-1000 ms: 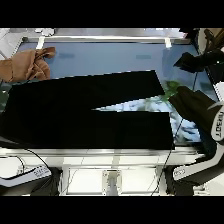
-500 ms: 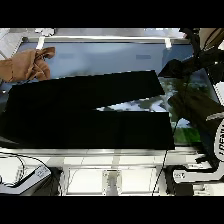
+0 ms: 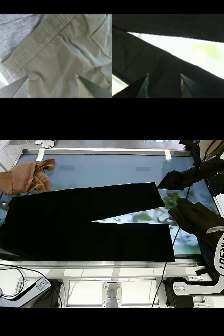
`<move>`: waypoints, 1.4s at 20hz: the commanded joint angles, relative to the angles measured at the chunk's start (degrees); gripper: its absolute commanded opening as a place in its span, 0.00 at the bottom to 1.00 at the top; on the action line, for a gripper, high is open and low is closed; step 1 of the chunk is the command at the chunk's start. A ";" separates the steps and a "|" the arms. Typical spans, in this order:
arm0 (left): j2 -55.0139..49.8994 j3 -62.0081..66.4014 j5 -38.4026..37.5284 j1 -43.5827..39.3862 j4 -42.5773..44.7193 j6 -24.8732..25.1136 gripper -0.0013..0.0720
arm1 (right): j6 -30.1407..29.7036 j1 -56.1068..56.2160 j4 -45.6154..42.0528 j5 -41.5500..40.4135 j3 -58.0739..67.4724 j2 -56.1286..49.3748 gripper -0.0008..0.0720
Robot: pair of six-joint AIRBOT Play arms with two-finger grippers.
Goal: Fold the clothes and pants, and hang the long-sleeved shirts on hangers.
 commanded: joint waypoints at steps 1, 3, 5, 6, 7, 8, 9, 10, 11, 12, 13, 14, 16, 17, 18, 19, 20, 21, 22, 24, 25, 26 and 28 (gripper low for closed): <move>0.04 -0.02 -0.37 -0.04 0.00 0.24 0.91 | 0.00 0.04 0.02 0.13 0.11 0.04 0.61; 0.04 -0.02 -1.38 -0.04 1.66 0.26 0.91 | 0.00 0.04 0.02 0.13 0.11 0.04 0.61; 0.04 -0.02 -2.23 -0.04 5.73 0.24 0.91 | 0.00 0.04 0.02 0.13 0.11 0.04 0.61; 0.04 -0.02 -2.97 -0.04 7.76 0.24 0.91 | 0.00 0.04 0.02 0.13 0.11 0.04 0.61; 0.04 -0.17 -3.45 -0.04 9.77 0.26 0.91 | 0.00 0.04 0.02 0.13 0.11 0.04 0.61; 0.09 -0.63 -3.52 -0.04 11.54 0.81 0.91 | -0.02 0.04 0.04 0.02 0.11 0.04 0.61; 0.33 -1.92 -2.75 -0.04 13.49 2.82 0.91 | -2.58 0.04 -0.02 -2.47 0.09 0.00 0.61; 0.66 -4.04 -1.51 -0.02 15.72 4.66 0.91 | -4.26 0.04 0.04 -6.91 0.11 -0.02 0.61; 0.90 -6.40 -0.35 0.07 17.29 5.31 0.90 | -4.09 0.04 0.07 -10.43 0.11 0.00 0.61; 0.85 -8.96 1.40 0.48 17.66 6.47 0.90 | -4.07 0.04 0.11 -12.63 0.11 0.00 0.61; 0.66 -11.08 3.32 1.05 17.64 6.71 0.90 | -4.09 0.04 0.20 -13.57 0.11 0.00 0.61; 0.24 -12.50 4.74 1.88 17.62 6.69 0.90 | -4.09 0.04 0.20 -14.14 0.11 0.00 0.61; -1.57 -13.14 5.60 4.85 16.13 6.69 0.85 | -4.09 0.04 0.17 -16.74 0.11 0.00 0.61; -2.58 -13.14 5.60 6.91 13.84 6.69 0.85 | -4.07 0.04 0.17 -17.07 0.11 0.00 0.61; -3.48 -13.14 5.57 8.98 10.54 6.71 0.85 | -4.07 0.04 0.20 -17.31 0.11 0.00 0.61; -4.35 -13.14 5.33 11.06 6.54 7.02 0.85 | -4.07 0.04 0.28 -18.36 0.11 0.00 0.61; -5.33 -13.14 4.42 13.42 1.53 9.14 0.85 | -4.07 0.04 0.92 -19.82 0.11 0.02 0.61; -6.27 -13.14 3.34 15.80 -3.23 11.32 0.85 | -4.04 0.04 1.20 -20.70 0.11 0.07 0.61; -7.37 -13.14 2.23 18.69 -8.15 13.05 0.85 | -4.04 0.04 1.46 -20.33 0.13 0.15 0.61; -9.92 -13.14 -0.39 24.41 -16.98 17.77 0.85 | -3.58 0.04 2.10 -20.02 0.11 0.33 0.61; -11.37 -13.14 -1.64 27.19 -22.21 20.72 0.85 | -3.58 0.04 2.97 -19.80 0.11 0.48 0.61; -12.63 -13.14 -2.05 29.31 -26.86 22.71 0.85 | -3.61 0.04 3.61 -19.28 0.15 0.70 0.61; -14.69 -13.14 -2.05 31.47 -34.56 26.03 0.85 | -3.63 0.04 3.78 -19.71 1.16 0.83 0.61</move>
